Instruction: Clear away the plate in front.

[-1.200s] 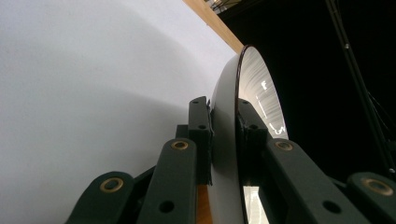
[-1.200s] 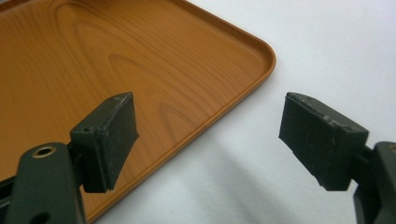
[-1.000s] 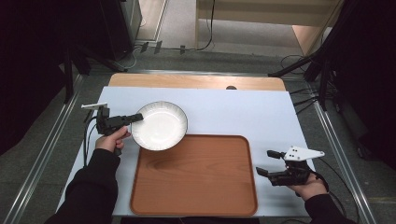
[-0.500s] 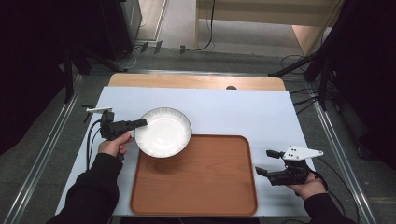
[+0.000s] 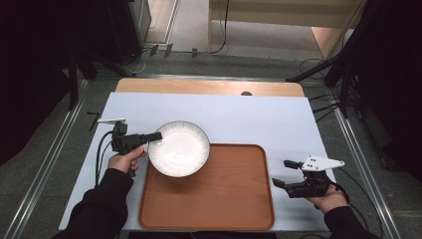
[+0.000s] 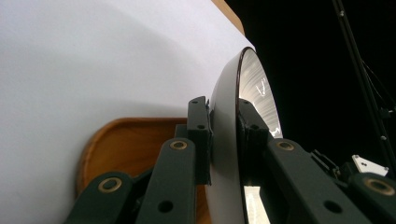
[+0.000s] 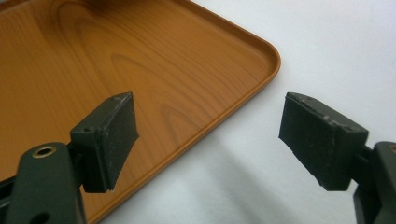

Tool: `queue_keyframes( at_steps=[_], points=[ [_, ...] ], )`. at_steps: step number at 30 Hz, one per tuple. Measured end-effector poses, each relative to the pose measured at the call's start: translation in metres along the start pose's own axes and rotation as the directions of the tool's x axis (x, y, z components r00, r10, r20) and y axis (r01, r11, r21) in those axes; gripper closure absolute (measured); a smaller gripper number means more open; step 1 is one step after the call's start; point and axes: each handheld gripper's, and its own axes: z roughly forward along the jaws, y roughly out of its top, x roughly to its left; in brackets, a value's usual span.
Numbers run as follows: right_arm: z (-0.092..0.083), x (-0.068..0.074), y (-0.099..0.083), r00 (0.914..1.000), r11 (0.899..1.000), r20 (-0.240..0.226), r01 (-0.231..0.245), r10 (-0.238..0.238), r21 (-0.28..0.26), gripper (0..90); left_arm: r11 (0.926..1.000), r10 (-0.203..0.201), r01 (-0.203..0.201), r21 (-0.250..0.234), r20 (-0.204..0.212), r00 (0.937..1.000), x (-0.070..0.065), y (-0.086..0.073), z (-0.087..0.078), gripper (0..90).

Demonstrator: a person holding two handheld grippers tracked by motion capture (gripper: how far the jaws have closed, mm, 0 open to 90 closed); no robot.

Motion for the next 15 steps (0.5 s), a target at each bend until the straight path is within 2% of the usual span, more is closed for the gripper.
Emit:
queue_keyframes(
  at_steps=[6, 10, 15],
  points=[
    [0.0, 0.0, 0.0, 1.0, 1.0, 0.001, 0.002, -0.002, 0.0, 20.0, 0.9998, 0.014, -0.014, 0.016, 0.007, 0.9999, -0.004, -0.008, 0.002, 79.6],
    [0.0, 0.0, 0.0, 1.0, 1.0, 0.0, 0.001, -0.001, 0.0, 20.0, 0.999, 0.026, -0.026, 0.037, -0.005, 0.9997, -0.005, -0.013, 0.006, 79.4],
    [0.0, 0.0, 0.0, 1.0, 1.0, 0.0, 0.002, -0.002, 0.001, 20.0, 0.9979, 0.033, -0.033, 0.056, 0.005, 0.9994, -0.008, -0.017, 0.011, 79.3]
  ],
)
